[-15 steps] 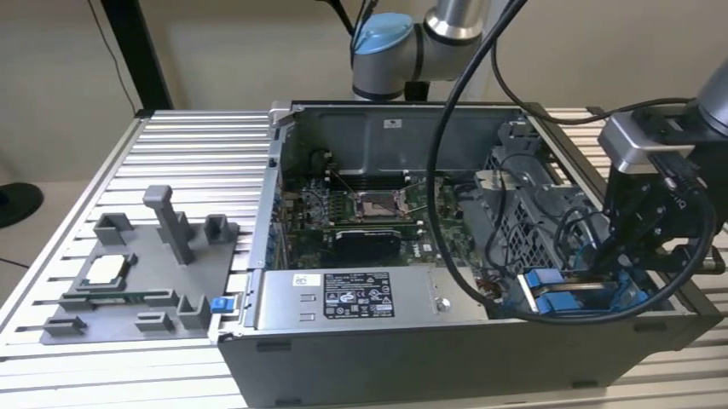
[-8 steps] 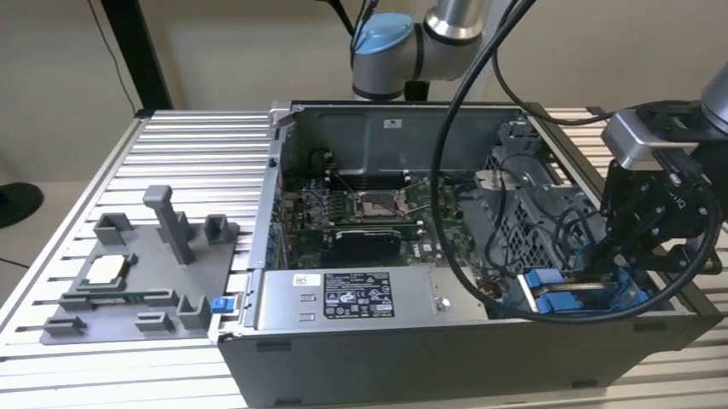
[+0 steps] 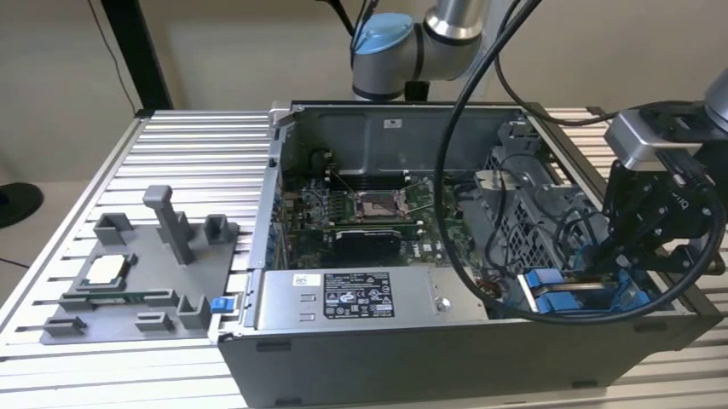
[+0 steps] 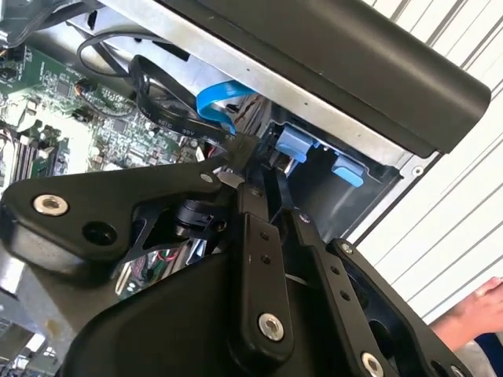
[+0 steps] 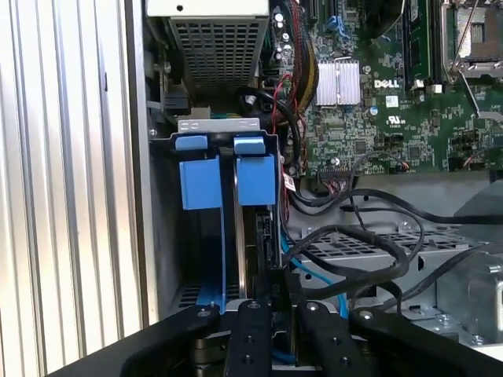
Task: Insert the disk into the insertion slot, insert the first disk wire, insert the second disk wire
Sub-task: 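Insert the first disk wire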
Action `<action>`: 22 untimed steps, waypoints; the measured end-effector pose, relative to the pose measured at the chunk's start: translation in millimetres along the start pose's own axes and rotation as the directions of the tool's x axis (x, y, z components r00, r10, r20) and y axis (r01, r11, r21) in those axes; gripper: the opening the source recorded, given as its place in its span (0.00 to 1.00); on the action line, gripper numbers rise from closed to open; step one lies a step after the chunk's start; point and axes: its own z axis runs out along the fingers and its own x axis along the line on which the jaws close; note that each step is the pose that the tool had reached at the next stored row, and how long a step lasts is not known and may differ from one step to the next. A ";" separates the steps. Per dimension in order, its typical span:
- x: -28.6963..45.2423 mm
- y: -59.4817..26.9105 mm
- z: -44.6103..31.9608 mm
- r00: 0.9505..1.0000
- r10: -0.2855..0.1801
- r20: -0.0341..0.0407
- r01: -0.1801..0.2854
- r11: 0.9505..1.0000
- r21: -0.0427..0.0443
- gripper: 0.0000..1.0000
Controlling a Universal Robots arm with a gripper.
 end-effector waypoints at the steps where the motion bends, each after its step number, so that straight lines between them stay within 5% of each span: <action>1: 0.5 -0.1 -0.1 1.000 -0.001 0.000 0.001 1.000 0.000 0.00; 6: 1.5 -0.2 -0.2 1.000 -0.016 -0.001 0.016 1.000 0.004 0.00; 11: 1.7 -0.2 0.2 1.000 -0.020 0.001 0.020 0.999 0.028 0.00; 22: 0.0 2.6 0.6 1.000 -0.020 0.001 0.020 0.999 0.031 0.00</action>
